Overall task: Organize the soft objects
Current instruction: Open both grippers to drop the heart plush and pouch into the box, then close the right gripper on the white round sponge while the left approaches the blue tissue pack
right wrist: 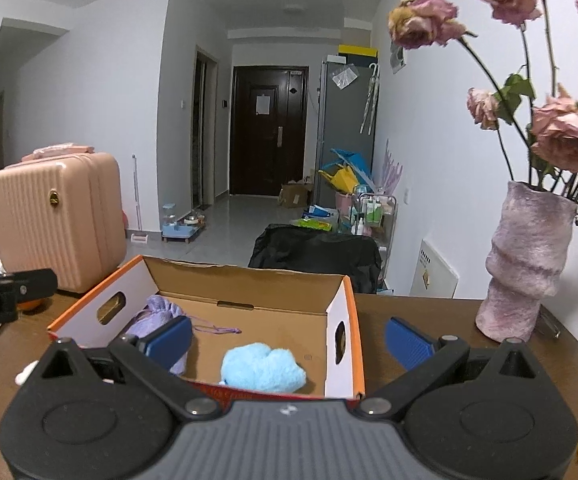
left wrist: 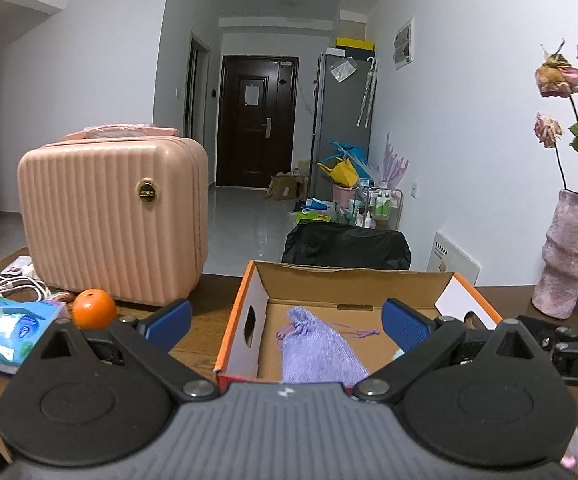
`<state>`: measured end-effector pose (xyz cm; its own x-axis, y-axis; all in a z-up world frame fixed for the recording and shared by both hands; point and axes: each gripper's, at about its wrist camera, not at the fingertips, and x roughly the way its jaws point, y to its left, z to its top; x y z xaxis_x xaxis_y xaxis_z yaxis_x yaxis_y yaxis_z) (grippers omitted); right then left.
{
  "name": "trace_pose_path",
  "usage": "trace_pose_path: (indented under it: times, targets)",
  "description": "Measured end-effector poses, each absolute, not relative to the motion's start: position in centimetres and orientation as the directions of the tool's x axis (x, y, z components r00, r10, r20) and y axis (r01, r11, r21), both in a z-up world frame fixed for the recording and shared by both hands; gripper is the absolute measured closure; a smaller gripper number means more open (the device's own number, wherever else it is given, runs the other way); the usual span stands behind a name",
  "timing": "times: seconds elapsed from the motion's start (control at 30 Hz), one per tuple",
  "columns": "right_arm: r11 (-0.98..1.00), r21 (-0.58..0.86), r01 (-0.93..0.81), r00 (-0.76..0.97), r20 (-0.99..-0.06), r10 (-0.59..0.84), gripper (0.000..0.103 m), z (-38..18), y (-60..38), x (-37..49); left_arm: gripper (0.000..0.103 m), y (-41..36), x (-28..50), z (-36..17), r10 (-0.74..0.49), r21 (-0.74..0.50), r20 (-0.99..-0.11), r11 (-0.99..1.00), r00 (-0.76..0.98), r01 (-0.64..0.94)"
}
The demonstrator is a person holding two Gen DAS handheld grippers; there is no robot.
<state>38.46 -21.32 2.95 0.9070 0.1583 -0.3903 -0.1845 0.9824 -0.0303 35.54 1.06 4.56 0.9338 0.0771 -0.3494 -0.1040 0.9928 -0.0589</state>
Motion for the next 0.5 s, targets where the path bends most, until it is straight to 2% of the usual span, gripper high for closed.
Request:
trace_pose_path:
  times: [0.5]
  targets:
    - [0.98, -0.022, -0.196, 0.913, -0.369, 0.174, 0.0, 2.5, -21.7, 31.3, 0.0, 1.1, 28.2, 4.1, 0.07, -0.018, -0.322, 0.997, 0.944, -0.08]
